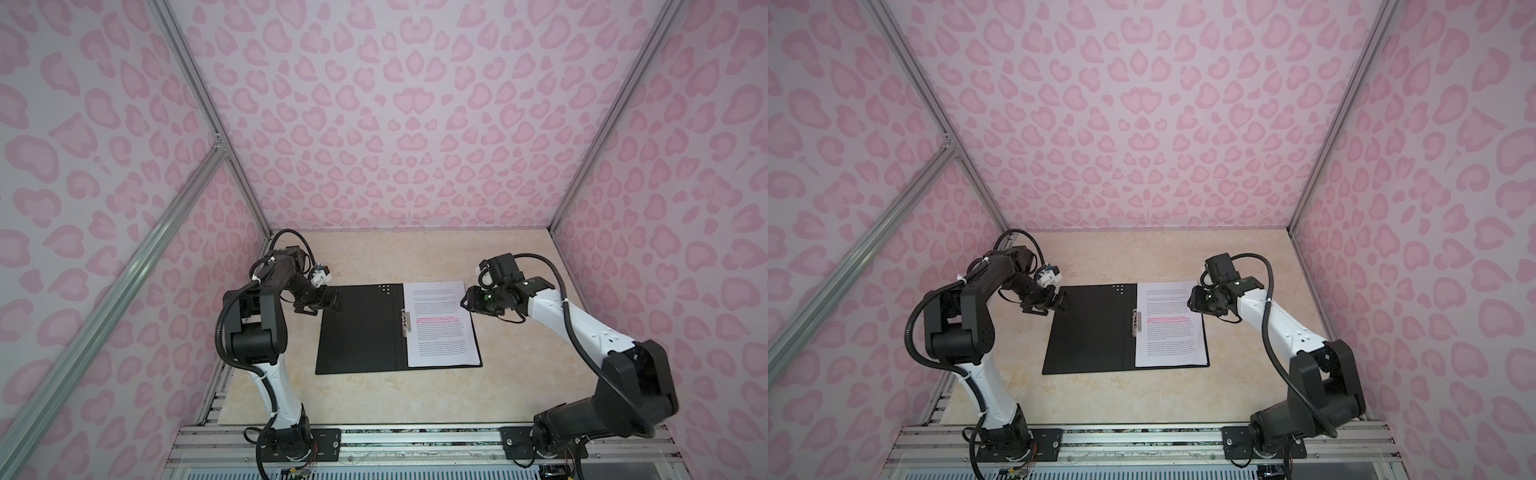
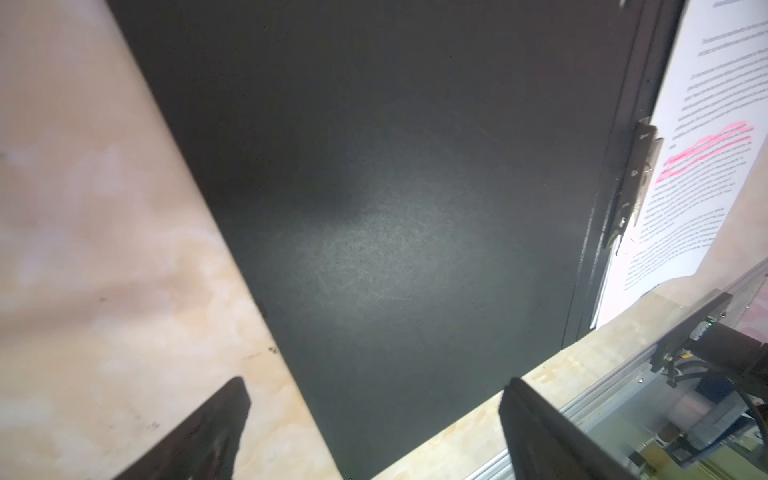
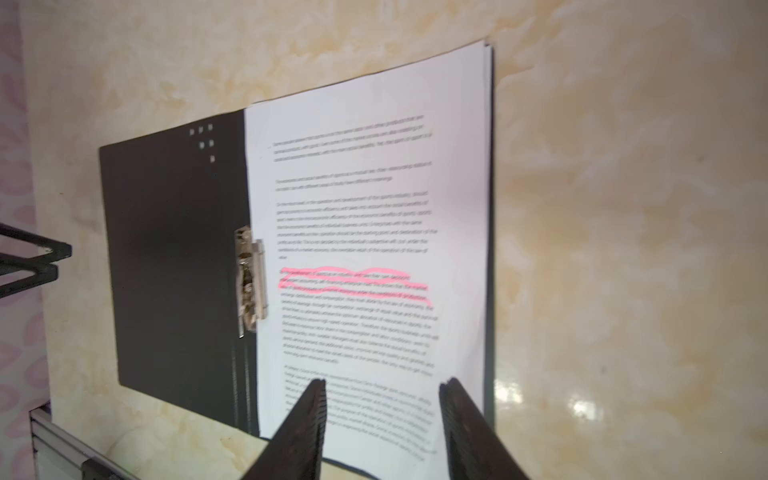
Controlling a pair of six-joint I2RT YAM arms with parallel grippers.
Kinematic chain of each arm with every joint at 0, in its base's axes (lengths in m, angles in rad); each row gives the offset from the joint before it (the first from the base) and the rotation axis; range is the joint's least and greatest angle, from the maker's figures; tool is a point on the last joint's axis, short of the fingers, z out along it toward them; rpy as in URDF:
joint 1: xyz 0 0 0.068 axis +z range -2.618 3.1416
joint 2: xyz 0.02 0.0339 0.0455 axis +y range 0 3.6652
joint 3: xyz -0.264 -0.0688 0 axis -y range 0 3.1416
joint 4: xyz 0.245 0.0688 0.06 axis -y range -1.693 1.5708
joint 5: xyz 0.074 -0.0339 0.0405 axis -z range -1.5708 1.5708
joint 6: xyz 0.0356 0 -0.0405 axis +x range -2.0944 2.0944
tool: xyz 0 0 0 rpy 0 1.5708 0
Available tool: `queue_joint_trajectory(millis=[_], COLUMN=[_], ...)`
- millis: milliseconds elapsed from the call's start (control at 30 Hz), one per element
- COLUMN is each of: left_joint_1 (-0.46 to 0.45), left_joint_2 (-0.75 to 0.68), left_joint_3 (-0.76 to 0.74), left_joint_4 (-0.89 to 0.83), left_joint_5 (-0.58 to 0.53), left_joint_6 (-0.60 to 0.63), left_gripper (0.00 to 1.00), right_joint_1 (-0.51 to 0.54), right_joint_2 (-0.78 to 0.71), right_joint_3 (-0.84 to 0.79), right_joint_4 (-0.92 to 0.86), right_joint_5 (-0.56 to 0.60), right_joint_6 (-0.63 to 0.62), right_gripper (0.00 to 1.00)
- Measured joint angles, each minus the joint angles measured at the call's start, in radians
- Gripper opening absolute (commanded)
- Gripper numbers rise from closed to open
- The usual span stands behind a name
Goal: Put the files into the folder
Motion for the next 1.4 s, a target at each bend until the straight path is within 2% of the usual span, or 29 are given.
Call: queue_joint_trajectory(millis=[67, 133, 233, 400, 533, 733, 1100, 1400], left_joint_1=[-0.016, -0.039, -0.076, -0.137, -0.175, -0.213, -0.246, -0.254], left_joint_2=[-0.024, -0.027, 0.006, 0.107, 0.18, 0.264, 0.379, 0.481], left_joint_3=[0.019, 0.044, 0.097, 0.183, 0.256, 0.36, 0.528, 0.678], left_joint_4=[0.017, 0.034, 0.05, 0.077, 0.08, 0.085, 0.074, 0.031], left_joint_5=[-0.006, -0.007, -0.001, 0.008, 0.016, 0.01, -0.051, -0.074], left_joint_6=[0.0, 0.001, 0.002, -0.002, -0.02, -0.04, -0.056, -0.055], left_gripper=[0.98, 0.98, 0.98, 0.98, 0.98, 0.98, 0.98, 0.98], right_joint_1=[0.14, 0.299, 0.502, 0.775, 0.929, 1.01, 1.026, 1.047], right_joint_2=[-0.09, -0.153, -0.187, -0.142, -0.052, 0.061, 0.256, 0.314], right_joint_3=[-0.097, -0.202, -0.307, -0.325, -0.378, -0.446, -0.532, -0.513], right_joint_4=[0.062, 0.138, 0.233, 0.356, 0.484, 0.674, 1.107, 1.178], right_joint_5=[0.07, 0.137, 0.277, 0.502, 0.624, 0.72, 0.769, 0.815], right_joint_6=[0.138, 0.302, 0.526, 0.808, 1.004, 1.175, 1.302, 1.352], right_gripper=[0.49, 0.54, 0.55, 0.57, 0.58, 0.58, 0.58, 0.59])
